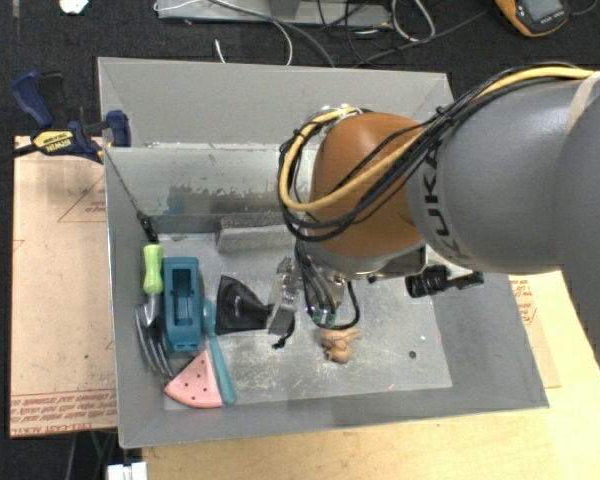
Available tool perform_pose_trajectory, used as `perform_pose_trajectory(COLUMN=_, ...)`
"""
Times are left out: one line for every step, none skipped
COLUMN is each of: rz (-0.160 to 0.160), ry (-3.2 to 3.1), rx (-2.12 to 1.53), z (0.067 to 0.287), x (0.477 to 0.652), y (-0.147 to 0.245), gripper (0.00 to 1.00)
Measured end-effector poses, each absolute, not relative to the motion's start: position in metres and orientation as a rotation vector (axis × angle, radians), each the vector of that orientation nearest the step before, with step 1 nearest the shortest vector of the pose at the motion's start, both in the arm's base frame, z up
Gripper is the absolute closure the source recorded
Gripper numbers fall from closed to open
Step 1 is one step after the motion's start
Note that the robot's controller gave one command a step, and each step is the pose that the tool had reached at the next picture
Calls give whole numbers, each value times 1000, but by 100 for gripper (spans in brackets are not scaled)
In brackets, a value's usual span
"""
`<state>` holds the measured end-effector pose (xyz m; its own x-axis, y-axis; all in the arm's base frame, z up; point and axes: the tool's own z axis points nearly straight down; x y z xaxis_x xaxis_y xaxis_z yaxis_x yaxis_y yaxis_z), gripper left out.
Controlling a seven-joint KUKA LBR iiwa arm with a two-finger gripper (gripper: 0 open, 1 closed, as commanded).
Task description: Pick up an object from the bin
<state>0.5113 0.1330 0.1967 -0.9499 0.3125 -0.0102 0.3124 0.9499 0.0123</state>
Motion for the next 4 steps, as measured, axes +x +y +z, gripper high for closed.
perform_pose_trajectory(rz=14, ry=3085, rx=545, z=119, x=496, y=141, gripper=100)
perform_pose_trajectory(rz=18, ry=3044, rx=734, z=82, x=509, y=145, gripper=100)
perform_pose_trajectory(rz=11, ry=3062, rx=688, z=73, x=495, y=140, gripper=100)
perform_pose_trajectory(rz=12, ry=3058, rx=711, z=73, x=490, y=140, gripper=100)
